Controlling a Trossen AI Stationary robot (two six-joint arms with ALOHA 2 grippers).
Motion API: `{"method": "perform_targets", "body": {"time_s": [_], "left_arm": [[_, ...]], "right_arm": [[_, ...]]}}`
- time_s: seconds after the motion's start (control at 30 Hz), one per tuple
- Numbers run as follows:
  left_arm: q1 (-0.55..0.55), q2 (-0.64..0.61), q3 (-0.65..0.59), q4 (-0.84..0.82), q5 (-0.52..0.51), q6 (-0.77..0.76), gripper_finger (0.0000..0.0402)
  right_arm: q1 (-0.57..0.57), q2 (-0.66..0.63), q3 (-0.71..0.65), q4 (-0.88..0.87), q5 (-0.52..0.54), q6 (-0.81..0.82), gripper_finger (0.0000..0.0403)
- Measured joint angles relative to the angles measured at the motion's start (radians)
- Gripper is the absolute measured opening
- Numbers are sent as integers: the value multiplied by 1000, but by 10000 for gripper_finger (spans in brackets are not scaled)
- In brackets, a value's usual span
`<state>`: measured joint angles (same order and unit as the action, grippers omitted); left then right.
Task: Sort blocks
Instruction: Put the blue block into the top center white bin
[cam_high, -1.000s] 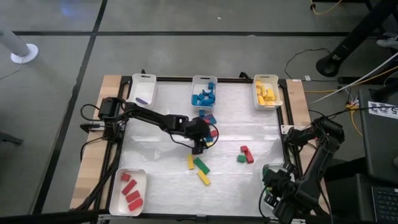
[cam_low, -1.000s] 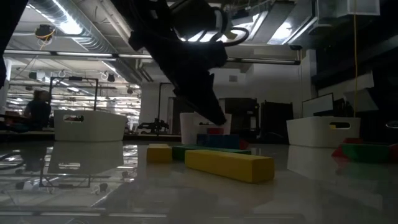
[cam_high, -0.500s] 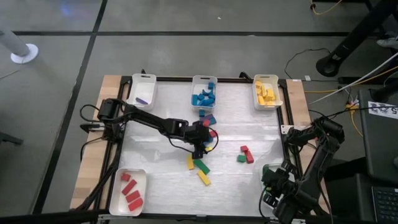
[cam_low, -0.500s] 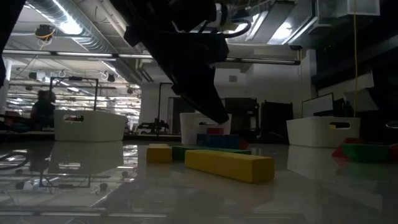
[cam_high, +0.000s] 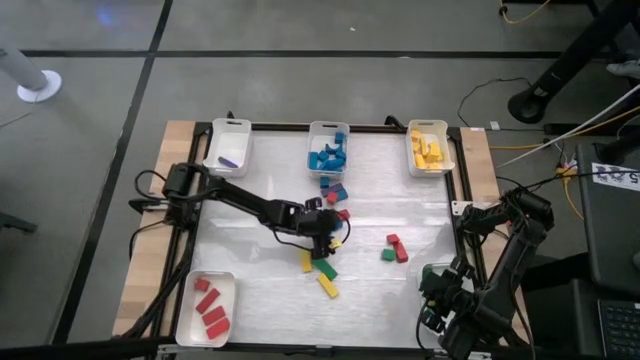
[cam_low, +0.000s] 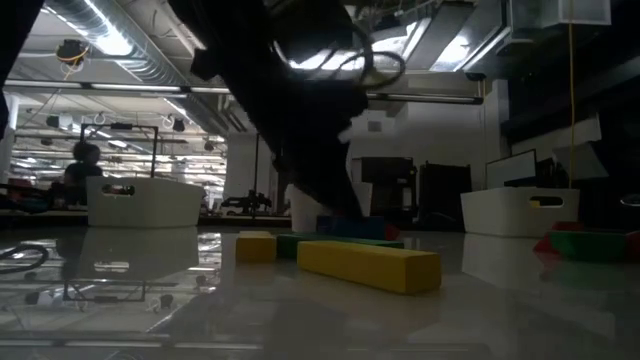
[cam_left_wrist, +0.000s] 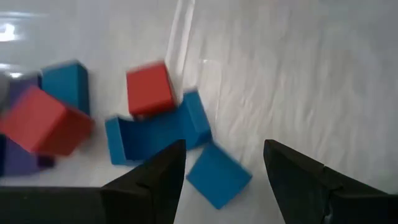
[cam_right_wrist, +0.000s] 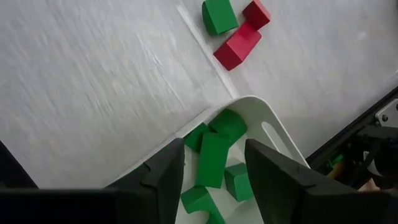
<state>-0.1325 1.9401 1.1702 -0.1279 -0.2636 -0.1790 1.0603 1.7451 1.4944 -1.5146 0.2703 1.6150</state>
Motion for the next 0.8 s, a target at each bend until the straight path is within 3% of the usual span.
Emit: {"method": "perform_targets", "body": {"time_s": [0.43, 0.8], "left_arm": [[-2, 71, 0, 13, -62, -27, 201], [2, 71, 2, 7, -100, 4, 95]], "right_arm": [[0, 0, 0, 3, 17, 0, 172], [0, 0, 0, 3, 36, 0, 172]]}}
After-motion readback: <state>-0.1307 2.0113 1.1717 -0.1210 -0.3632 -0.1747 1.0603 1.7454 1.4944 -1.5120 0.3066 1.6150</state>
